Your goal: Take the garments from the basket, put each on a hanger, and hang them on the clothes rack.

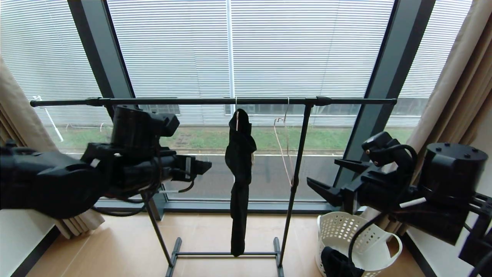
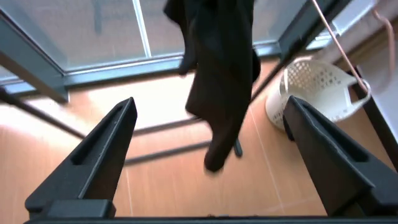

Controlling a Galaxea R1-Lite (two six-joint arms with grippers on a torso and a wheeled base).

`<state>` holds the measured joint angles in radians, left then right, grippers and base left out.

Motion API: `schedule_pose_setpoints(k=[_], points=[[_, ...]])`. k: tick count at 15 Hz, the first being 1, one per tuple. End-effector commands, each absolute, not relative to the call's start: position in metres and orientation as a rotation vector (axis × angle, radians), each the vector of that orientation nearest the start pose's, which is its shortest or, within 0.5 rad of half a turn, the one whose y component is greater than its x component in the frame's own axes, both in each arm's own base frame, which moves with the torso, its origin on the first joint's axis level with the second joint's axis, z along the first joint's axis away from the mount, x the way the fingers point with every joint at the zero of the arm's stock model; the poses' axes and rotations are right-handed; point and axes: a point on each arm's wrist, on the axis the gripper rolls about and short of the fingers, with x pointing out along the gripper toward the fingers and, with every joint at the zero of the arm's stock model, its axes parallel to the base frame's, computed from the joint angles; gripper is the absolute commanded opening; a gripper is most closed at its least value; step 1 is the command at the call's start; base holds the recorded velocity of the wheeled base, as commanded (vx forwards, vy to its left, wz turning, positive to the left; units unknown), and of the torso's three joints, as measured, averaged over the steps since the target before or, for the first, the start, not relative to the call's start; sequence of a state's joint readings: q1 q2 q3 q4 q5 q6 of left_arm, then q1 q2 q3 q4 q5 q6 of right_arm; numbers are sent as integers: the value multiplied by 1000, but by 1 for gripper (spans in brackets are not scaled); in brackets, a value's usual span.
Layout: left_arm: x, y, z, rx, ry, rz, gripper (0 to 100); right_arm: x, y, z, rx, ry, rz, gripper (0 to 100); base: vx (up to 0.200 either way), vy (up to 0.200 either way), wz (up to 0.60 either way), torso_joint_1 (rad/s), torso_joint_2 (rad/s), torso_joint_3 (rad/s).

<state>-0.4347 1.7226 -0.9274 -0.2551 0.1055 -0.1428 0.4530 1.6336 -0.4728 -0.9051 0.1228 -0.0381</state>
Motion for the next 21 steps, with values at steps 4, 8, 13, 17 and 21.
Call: schedule_pose_setpoints(k=[4, 8, 13, 17, 21], points=[[129, -66, 158, -36, 521, -347, 100, 131, 83, 104, -165, 387, 516, 100, 0, 0, 0, 0, 0, 0], [85, -43, 130, -46, 520, -341, 100, 108, 68, 90, -206, 487, 433, 100, 0, 0, 0, 0, 0, 0], [58, -28, 98, -32, 563, -331, 100, 65, 46, 81, -250, 651, 468, 100, 0, 0, 0, 0, 0, 0], [51, -25, 88, -54, 595, -325, 100, 32, 20, 76, -210, 637, 461, 100, 0, 0, 0, 0, 0, 0], [47, -24, 87, -70, 595, -335, 100, 34, 21, 76, -215, 658, 440, 100, 0, 0, 0, 0, 0, 0]])
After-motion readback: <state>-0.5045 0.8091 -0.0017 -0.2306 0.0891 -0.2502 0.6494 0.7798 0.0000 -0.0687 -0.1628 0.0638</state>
